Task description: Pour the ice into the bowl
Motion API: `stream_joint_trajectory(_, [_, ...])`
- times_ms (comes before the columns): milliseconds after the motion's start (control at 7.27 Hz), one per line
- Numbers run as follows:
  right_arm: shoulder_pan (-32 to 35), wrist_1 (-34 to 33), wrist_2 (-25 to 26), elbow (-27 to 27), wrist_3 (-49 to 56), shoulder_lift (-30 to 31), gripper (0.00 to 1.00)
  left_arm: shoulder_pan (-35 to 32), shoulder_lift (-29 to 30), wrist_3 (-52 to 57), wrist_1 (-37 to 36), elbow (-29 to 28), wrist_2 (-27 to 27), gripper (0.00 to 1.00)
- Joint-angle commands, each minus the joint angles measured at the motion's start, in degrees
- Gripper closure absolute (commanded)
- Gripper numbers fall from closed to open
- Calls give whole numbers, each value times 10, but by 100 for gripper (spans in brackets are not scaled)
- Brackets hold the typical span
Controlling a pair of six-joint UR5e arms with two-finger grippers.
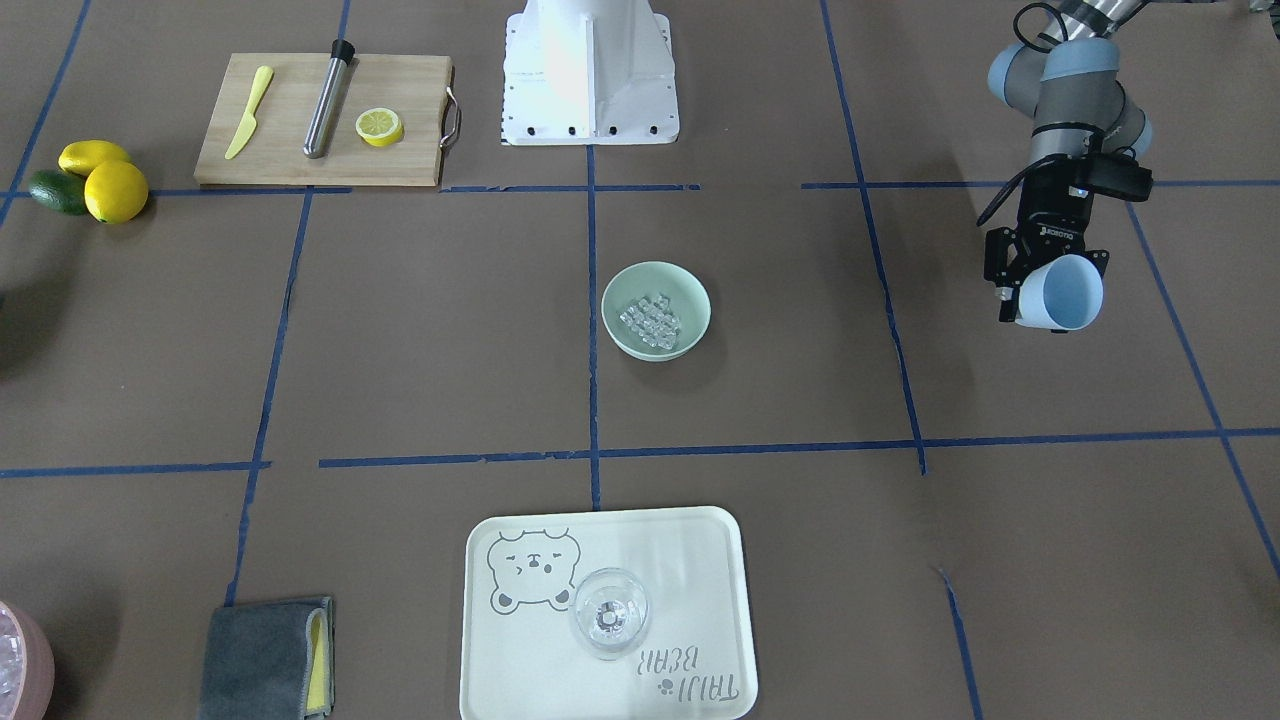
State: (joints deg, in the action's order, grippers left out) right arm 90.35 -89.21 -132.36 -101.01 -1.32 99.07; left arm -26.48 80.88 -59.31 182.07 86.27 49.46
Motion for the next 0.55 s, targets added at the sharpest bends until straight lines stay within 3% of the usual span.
stream_joint_trajectory(0, [0, 0, 0, -1, 0, 0, 0, 7, 1, -46, -1, -35, -63, 100])
stream_joint_trajectory(412, [0, 0, 0, -1, 0, -1, 0, 75, 3, -87, -2, -67, -149, 98])
